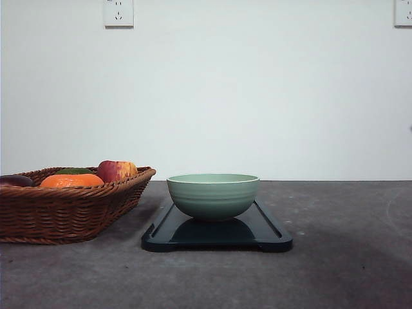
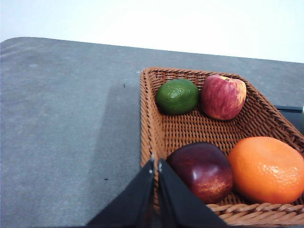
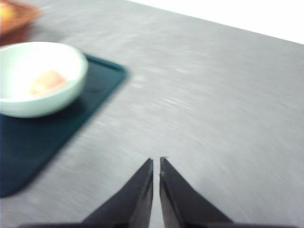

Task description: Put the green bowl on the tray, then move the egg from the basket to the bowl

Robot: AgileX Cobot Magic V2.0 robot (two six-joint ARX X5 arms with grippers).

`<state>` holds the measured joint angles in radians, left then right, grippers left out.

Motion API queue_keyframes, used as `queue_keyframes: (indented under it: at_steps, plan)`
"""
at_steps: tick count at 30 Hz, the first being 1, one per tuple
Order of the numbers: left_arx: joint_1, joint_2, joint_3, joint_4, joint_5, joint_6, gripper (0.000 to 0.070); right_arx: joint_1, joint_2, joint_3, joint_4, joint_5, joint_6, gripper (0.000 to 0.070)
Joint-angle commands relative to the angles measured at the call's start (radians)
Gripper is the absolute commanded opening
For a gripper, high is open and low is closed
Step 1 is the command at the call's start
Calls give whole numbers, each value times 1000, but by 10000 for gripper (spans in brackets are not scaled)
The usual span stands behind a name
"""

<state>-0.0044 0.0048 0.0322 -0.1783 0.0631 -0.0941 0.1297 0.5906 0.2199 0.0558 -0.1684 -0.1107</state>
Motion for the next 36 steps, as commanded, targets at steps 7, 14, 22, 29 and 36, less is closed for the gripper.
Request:
queue_keyframes:
  at_steps: [7, 14, 22, 29, 36]
  plan:
    - [0, -1, -18, -8, 5, -2, 0, -66, -281, -150, 18, 42, 62, 15]
    - [0, -1, -18, -8, 5, -2, 0, -104, -442, -208, -49, 90, 96, 15]
    - [0, -1, -18, -8, 5, -2, 0, -109, -559, -208, -83, 125, 99, 15]
    - [0, -1, -18, -8, 5, -2, 0, -117, -587, -208, -139, 124, 101, 15]
    - [0, -1, -18, -8, 5, -2, 0, -118, -587, -208, -130, 120, 100, 15]
